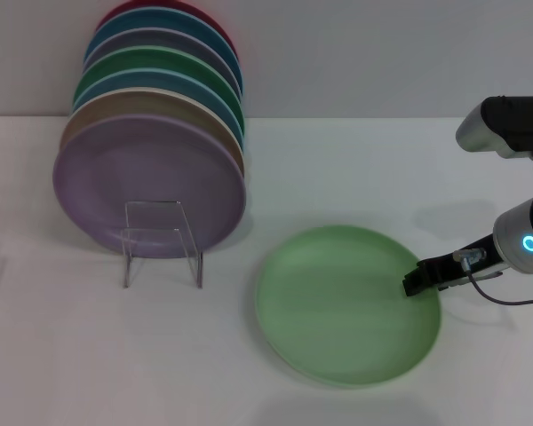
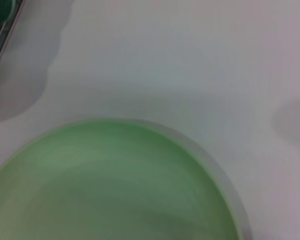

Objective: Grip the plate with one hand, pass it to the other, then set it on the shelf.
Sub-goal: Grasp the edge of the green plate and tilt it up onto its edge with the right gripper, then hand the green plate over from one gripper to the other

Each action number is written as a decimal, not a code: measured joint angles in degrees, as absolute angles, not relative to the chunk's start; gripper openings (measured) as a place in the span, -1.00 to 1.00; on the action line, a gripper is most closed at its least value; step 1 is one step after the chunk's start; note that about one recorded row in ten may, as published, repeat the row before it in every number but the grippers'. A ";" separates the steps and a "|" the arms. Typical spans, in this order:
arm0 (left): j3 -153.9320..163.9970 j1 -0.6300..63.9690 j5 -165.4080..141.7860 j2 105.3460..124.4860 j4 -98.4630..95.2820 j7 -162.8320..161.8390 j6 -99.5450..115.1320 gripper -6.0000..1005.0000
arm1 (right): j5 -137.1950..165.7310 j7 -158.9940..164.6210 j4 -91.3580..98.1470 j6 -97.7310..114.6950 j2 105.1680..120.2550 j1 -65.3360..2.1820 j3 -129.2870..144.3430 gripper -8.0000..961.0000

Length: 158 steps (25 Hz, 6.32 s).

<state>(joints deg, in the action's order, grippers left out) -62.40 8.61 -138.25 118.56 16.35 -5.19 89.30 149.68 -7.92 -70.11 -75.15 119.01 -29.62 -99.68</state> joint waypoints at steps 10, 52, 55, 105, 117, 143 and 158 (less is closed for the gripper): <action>-62.40 8.79 -138.19 118.56 16.19 -5.19 89.30 0.49 | 150.43 -7.51 -68.72 -74.83 118.95 -30.37 -98.83 -0.42; -57.48 12.15 -144.18 117.12 16.52 -10.60 98.54 0.45 | 145.11 -20.98 -105.70 -63.52 119.18 -7.77 -93.74 -0.94; -57.65 13.00 -148.34 115.40 18.95 -11.87 95.50 0.45 | 136.95 -29.90 -108.86 -56.25 119.25 -1.88 -93.28 -0.94; -86.62 11.41 -127.98 118.33 108.64 41.86 -53.34 0.43 | 85.36 -102.83 -76.25 -52.02 119.09 -3.09 -101.74 -0.94; -85.02 13.81 -127.92 118.19 102.95 43.23 -53.61 0.43 | 84.24 -102.68 -76.23 -54.19 119.18 -4.87 -101.11 -0.94; -84.48 15.95 -128.14 118.03 100.99 44.89 -54.06 -0.12 | 83.75 -102.48 -76.36 -55.27 119.07 -4.80 -101.11 -0.94; -81.80 15.15 -129.60 118.29 103.84 48.25 -51.08 -0.82 | 77.70 -102.71 -73.05 -64.36 119.14 -4.09 -104.50 -0.74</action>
<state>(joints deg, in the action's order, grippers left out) -81.80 15.15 -129.60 118.29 103.84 48.25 -51.08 77.70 -102.71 -73.05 -64.36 119.14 -4.09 -104.50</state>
